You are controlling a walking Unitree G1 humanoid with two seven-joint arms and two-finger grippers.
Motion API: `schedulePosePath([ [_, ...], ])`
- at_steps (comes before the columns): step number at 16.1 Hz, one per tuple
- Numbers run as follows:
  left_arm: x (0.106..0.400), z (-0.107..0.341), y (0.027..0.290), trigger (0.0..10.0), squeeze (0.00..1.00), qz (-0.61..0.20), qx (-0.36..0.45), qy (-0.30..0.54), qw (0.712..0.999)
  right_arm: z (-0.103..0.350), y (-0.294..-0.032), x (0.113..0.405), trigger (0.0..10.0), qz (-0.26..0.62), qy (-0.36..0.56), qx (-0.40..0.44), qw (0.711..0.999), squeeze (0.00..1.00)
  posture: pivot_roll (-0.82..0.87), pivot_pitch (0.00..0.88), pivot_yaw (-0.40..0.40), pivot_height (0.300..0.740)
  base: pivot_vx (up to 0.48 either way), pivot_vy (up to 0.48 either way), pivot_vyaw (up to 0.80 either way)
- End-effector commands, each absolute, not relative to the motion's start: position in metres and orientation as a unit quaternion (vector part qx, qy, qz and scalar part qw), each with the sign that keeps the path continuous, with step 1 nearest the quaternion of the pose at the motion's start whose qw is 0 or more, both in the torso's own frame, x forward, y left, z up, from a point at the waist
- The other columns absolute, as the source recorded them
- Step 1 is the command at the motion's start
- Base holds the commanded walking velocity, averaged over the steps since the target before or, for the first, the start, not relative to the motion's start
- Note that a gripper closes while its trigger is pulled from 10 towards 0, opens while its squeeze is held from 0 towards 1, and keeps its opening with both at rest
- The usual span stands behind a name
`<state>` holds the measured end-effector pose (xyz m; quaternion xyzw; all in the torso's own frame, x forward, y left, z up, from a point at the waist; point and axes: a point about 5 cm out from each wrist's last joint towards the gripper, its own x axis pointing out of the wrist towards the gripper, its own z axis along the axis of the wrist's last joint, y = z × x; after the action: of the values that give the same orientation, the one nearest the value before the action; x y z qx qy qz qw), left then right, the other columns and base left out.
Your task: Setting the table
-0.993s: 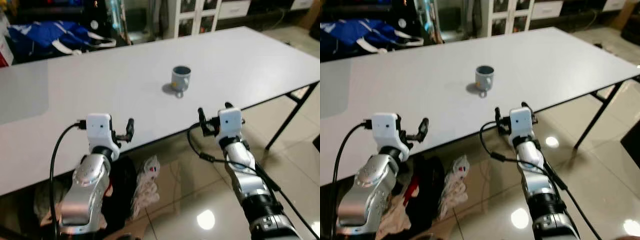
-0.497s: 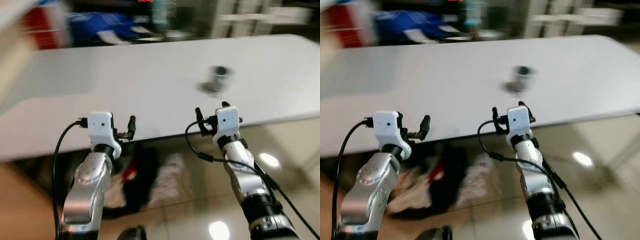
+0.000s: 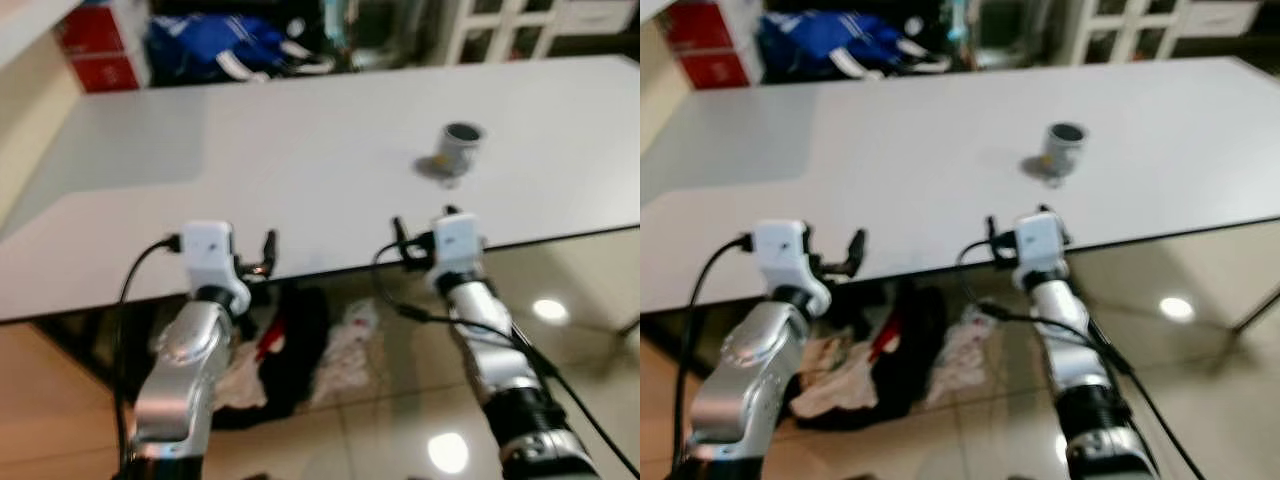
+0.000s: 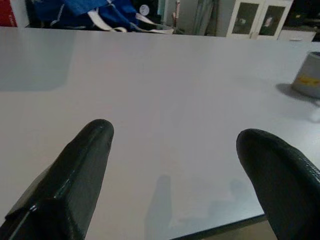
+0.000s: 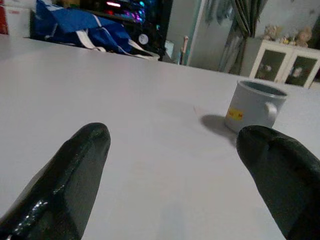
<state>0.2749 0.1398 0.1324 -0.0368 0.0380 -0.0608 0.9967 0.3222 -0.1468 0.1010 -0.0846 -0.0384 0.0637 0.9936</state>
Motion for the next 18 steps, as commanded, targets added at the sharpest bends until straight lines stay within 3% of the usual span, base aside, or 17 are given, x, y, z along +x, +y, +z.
schedulePosePath([
  [1,0.276,0.130,0.150,10.0,0.00,-0.047,-0.034,0.041,0.997,0.104,-0.143,0.319,10.0,0.064,-0.044,-0.051,0.996,0.00,-0.05,0.000,0.040,0.740,0.000,0.480,0.00],
  [9,0.256,0.101,0.185,10.0,0.00,-0.039,-0.033,0.077,0.996,0.079,-0.170,0.250,10.0,0.057,-0.010,-0.022,0.998,0.00,-0.09,0.000,0.050,0.740,0.000,0.480,0.00],
  [18,0.261,0.110,0.186,10.0,0.00,-0.013,-0.021,0.051,0.998,0.079,-0.154,0.264,10.0,0.083,0.002,-0.024,0.996,0.00,-0.06,0.000,0.047,0.740,0.000,0.477,0.00],
])
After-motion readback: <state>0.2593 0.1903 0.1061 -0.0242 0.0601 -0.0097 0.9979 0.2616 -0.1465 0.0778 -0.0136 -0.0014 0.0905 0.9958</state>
